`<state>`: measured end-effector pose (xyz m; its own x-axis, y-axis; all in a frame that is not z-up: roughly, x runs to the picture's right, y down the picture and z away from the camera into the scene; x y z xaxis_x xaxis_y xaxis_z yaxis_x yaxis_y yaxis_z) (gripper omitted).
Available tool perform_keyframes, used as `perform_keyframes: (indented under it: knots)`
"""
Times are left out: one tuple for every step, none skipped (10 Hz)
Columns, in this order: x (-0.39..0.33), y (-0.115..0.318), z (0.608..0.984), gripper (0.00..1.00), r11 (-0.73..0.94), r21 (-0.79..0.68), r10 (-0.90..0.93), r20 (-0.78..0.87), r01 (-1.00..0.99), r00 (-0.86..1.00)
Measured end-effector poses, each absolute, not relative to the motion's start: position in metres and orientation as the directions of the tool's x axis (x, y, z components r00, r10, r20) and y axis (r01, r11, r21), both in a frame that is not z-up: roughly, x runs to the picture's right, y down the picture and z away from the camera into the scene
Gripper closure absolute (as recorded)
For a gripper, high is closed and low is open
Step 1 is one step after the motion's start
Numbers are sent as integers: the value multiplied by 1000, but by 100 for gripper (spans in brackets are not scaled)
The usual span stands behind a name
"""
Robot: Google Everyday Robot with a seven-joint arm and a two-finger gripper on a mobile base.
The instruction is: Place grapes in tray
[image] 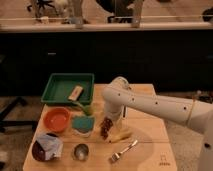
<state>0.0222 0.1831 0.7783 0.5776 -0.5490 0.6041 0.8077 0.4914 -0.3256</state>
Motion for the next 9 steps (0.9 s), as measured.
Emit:
perform_keyframes:
  knots:
    - [22, 185, 780, 20, 487, -319, -551, 610, 813, 569]
    - [18, 187, 783, 20, 477, -308, -555, 620, 823, 554]
    - [14, 187, 786, 20, 470, -301, -557, 628, 830, 543]
    - [11, 188, 789, 20, 463, -297, -558, 634, 835, 535]
    - [9, 189, 792, 23, 453, -293, -558, 643, 842, 524]
    - [7, 189, 796, 33, 446, -289, -557, 651, 847, 516]
    - [6, 189, 798, 39, 439, -289, -556, 656, 851, 510]
    - [4, 189, 801, 41, 431, -288, -556, 662, 855, 503]
    - [1, 189, 803, 41, 424, -286, -556, 667, 860, 496]
